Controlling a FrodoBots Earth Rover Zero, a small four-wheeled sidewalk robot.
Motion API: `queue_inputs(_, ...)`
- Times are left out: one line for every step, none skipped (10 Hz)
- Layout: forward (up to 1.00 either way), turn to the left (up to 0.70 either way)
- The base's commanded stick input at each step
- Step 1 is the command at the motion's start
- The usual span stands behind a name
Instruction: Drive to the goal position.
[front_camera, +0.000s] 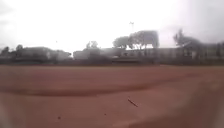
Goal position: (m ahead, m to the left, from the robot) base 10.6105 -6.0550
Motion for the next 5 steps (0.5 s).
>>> queue_inputs(0.5,0.0)
queue_inputs(0.5,0.0)
queue_inputs(0.5,0.0)
queue_inputs(0.5,0.0)
queue_inputs(0.5,0.0)
